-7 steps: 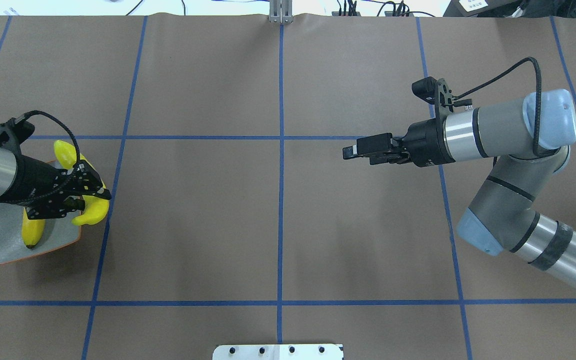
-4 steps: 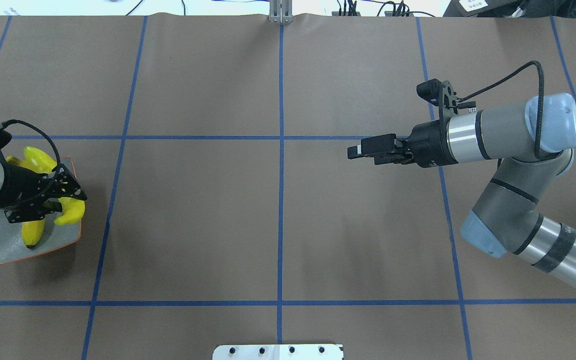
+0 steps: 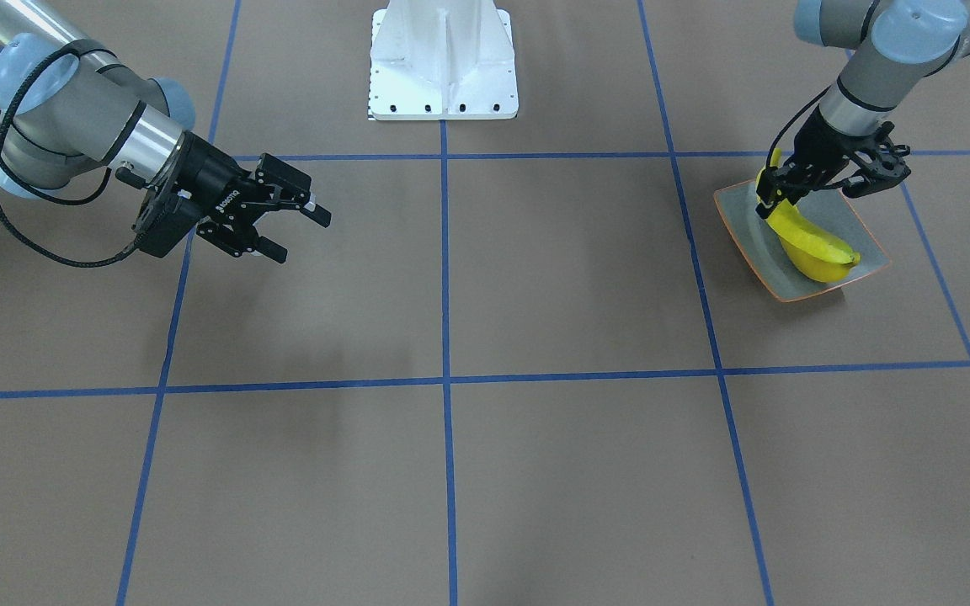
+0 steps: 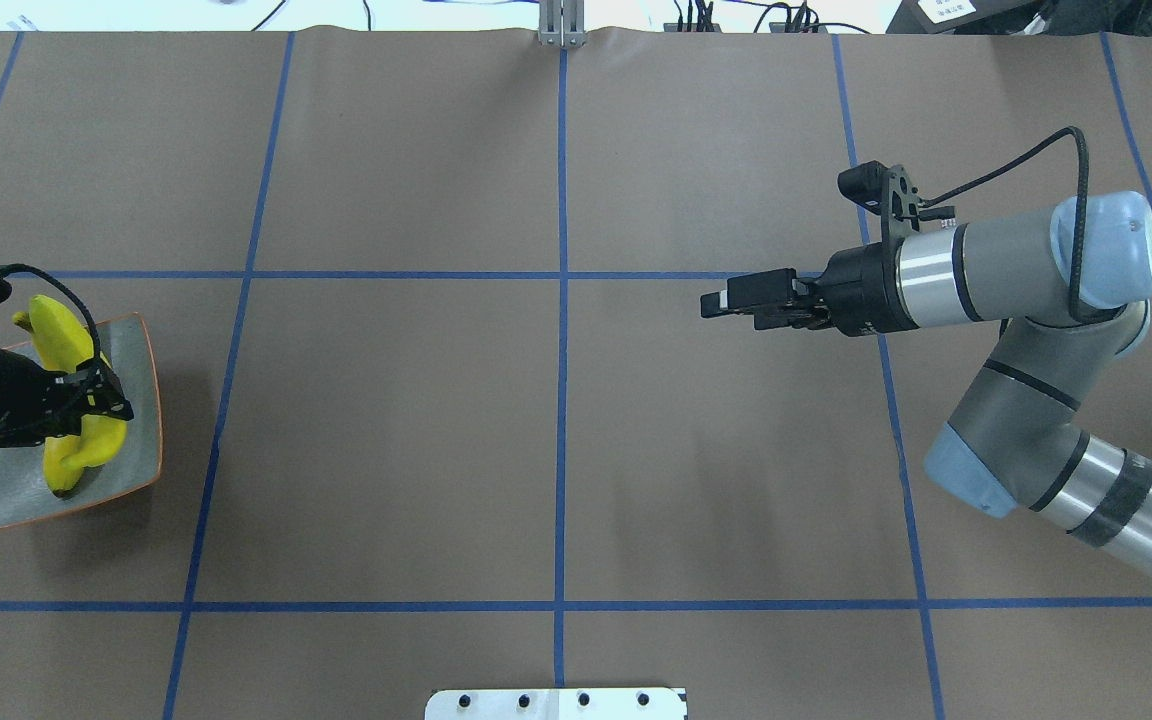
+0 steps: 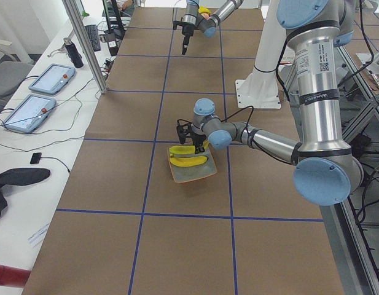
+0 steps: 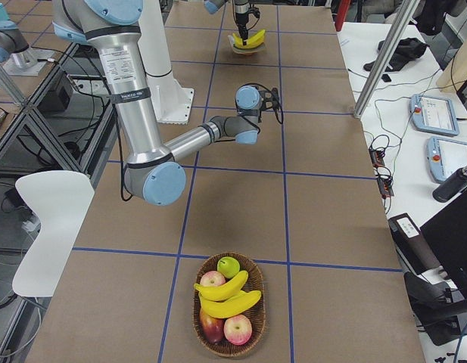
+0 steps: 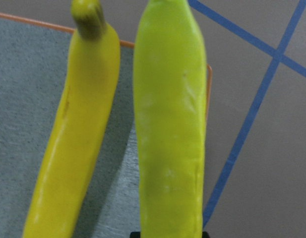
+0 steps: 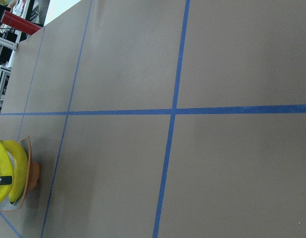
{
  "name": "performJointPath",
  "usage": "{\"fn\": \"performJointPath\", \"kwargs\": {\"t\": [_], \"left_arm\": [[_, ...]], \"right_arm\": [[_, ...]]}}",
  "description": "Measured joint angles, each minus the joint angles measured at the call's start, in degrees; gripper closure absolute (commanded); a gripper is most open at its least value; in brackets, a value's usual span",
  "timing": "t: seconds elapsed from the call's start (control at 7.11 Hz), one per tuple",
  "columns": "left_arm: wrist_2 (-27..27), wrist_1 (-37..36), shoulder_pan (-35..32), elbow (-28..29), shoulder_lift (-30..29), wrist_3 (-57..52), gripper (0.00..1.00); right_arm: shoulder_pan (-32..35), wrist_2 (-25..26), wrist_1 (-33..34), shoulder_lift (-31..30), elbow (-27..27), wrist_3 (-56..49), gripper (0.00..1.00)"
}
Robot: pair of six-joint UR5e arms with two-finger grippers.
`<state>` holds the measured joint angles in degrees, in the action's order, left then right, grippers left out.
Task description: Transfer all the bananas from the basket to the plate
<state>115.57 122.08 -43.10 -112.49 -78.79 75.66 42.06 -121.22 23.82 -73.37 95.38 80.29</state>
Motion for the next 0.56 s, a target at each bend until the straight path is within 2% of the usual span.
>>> {"fn": "performJointPath", "kwargs": {"t": [0.56], "left_arm": [[-0.3,-2.9,3.0,0.1,-0.3,-3.3,1.0]], "right_arm": [[0.0,0.7,0.0,-0.1,0.0,0.2,0.0]]}}
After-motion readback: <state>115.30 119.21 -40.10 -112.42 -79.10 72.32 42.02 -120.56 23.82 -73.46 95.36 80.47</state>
